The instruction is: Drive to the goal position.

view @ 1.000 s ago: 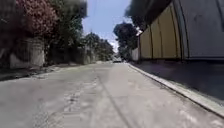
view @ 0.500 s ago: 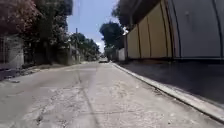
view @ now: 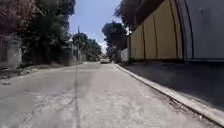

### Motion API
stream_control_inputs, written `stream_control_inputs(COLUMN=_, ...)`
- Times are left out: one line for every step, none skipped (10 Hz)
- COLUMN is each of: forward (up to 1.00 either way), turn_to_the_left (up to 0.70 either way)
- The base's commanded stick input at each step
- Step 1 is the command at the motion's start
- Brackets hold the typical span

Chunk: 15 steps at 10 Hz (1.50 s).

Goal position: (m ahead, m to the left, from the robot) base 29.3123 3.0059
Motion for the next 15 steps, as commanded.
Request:
stream_control_inputs(forward=1.00, turn_to_the_left=0.00)
stream_control_inputs(forward=1.00, turn_to_the_left=0.00)
stream_control_inputs(forward=1.00, turn_to_the_left=0.00)
stream_control_inputs(forward=1.00, turn_to_the_left=0.00)
stream_control_inputs(forward=1.00, turn_to_the_left=0.00)
stream_control_inputs(forward=1.00, turn_to_the_left=0.00)
stream_control_inputs(forward=1.00, turn_to_the_left=0.00)
stream_control_inputs(forward=1.00, turn_to_the_left=0.00)
stream_control_inputs(forward=1.00, turn_to_the_left=0.00)
stream_control_inputs(forward=1.00, turn_to_the_left=0.00)
stream_control_inputs(forward=1.00, turn_to_the_left=0.00)
stream_control_inputs(forward=1.00, turn_to_the_left=0.00)
stream_control_inputs(forward=1.00, turn_to_the_left=0.00)
stream_control_inputs(forward=1.00, turn_to_the_left=0.00)
stream_control_inputs(forward=1.00, turn_to_the_left=0.00)
